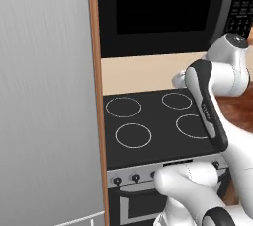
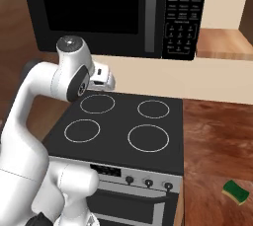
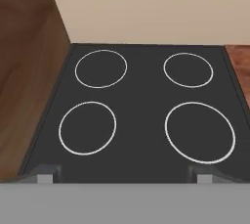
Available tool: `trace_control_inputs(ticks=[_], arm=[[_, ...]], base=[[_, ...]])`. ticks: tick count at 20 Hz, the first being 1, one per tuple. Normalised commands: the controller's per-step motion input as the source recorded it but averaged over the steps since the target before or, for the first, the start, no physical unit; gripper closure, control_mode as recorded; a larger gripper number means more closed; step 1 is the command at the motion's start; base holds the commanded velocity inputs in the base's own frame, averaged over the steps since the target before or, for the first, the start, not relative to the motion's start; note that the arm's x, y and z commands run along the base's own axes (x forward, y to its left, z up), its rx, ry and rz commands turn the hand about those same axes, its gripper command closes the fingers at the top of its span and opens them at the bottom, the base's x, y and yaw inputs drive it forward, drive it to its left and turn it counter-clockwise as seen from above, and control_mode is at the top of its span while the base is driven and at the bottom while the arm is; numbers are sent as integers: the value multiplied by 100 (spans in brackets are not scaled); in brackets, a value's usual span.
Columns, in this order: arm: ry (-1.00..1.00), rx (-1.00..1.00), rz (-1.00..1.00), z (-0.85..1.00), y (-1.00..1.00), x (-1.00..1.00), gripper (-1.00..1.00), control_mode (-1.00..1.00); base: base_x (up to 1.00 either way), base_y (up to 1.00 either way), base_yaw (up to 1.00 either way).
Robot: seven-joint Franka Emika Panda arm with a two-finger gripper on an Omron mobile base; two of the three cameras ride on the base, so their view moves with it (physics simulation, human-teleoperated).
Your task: Place the sponge inside the microwave to prepare for sanitizing.
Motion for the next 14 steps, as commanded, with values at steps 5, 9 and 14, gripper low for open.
trace_control_inputs(ticks=[5, 9, 14], arm=[[-3, 0, 0, 48, -44, -1, -100, -100], [-5, 0, 0, 46, -43, -1, -100, -100], [-8, -2, 0, 35, -42, 0, -100, -100]], base=[[0, 0, 0], [0, 0, 0], [0, 0, 0]])
